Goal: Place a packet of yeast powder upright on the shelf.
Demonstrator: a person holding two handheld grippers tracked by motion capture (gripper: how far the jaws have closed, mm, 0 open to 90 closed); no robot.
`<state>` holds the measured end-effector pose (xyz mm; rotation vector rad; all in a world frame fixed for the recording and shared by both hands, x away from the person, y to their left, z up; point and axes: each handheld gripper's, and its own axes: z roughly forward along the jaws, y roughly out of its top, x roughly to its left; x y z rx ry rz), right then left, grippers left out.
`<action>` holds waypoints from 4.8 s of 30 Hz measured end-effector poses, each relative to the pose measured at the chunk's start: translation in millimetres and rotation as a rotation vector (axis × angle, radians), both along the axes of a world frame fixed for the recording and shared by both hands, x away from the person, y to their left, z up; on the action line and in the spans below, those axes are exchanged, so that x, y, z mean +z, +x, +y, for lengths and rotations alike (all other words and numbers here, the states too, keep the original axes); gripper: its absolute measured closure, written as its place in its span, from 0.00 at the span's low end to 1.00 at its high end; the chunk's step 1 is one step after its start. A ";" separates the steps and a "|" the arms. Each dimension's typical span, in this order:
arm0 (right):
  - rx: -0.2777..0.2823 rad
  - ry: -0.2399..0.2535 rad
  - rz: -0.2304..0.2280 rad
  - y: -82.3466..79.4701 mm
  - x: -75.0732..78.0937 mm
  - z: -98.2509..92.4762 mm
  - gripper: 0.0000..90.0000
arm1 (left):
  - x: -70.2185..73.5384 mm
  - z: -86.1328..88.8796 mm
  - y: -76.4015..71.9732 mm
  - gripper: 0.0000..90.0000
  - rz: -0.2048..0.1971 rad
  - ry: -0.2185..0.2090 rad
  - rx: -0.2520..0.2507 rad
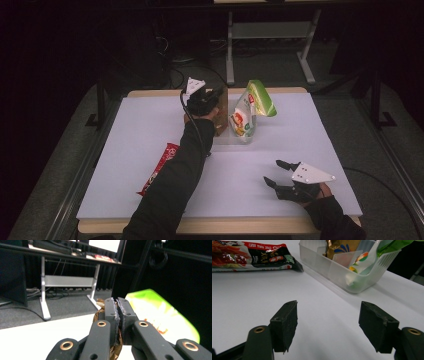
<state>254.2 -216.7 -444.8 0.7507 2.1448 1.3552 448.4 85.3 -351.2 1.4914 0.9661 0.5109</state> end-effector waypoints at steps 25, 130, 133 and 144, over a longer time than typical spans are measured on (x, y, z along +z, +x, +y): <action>0.002 -0.015 0.011 0.9 -1.0 2.5 0.34 | -5.4 18.5 -20.4 0.92 -0.012 0.067 -0.111; 0.172 -0.012 0.270 12.4 1.1 53.1 0.47 | -84.8 226.7 -142.1 0.68 0.229 0.422 -0.439; 0.189 -0.004 0.286 12.9 2.4 61.5 0.47 | -87.6 221.7 -148.8 0.68 0.231 0.431 -0.466; 0.234 -0.025 0.322 15.8 -0.5 85.0 0.46 | -96.7 233.0 -153.9 0.65 0.368 0.238 -0.517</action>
